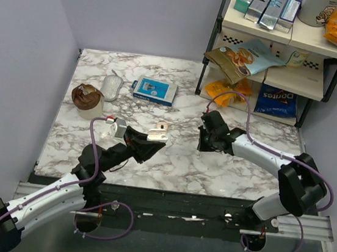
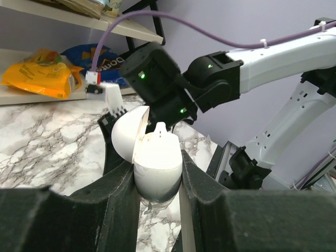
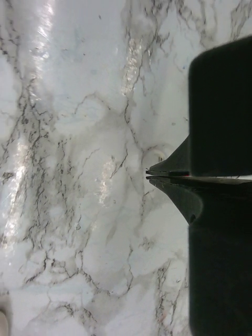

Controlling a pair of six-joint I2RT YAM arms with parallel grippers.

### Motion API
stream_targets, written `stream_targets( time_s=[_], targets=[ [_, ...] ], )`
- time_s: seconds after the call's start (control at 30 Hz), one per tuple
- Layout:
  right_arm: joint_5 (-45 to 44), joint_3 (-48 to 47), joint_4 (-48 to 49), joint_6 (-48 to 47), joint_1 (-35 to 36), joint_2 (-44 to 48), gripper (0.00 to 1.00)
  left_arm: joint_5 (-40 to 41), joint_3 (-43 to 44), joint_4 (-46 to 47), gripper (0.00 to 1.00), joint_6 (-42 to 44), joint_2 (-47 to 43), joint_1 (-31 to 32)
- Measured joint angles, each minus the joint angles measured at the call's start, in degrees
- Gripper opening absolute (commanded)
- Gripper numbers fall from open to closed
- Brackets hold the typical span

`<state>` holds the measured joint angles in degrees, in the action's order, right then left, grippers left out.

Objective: Insert the wireless bluetooth earbuds into the charging case
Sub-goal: Adjust the earbud at the center of the board.

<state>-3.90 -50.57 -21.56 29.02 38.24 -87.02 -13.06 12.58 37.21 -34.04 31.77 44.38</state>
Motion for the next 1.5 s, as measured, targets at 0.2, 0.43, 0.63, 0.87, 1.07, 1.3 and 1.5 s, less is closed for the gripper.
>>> stream_targets(
  time_s=[0.2,0.43,0.63,0.87,1.07,1.3,1.5],
  targets=[
    [1.01,-4.9,-0.66,-12.44,0.0,1.42,0.22,0.0,0.0,-0.02,0.0,-0.02,0.68,0.0],
    [-1.2,-12.7,-5.11,-11.3,0.0,-1.84,0.47,0.02,0.0,-0.02,0.0,-0.02,0.35,0.04],
    [-1.11,-5.35,-5.29,-6.73,0.0,-1.22,0.5,0.0,0.0,-0.04,0.0,-0.02,-0.07,0.37],
    [-1.07,0.61,-5.31,-5.81,0.0,0.83,0.49,0.42,-0.02,-0.15,0.0,-0.02,-0.98,0.9],
    [-1.18,1.46,-4.33,-4.81,0.0,1.42,0.49,0.52,-0.02,-0.28,0.0,0.0,-0.96,1.2],
    [-1.25,2.67,-4.11,-4.31,0.0,1.42,0.48,0.66,-0.02,-1.36,0.0,0.22,-1.11,1.51],
    [-0.96,2.69,-3.32,-3.93,0.0,0.24,0.46,0.83,-0.02,-1.66,0.0,0.35,-1.11,1.88]
  ],
)
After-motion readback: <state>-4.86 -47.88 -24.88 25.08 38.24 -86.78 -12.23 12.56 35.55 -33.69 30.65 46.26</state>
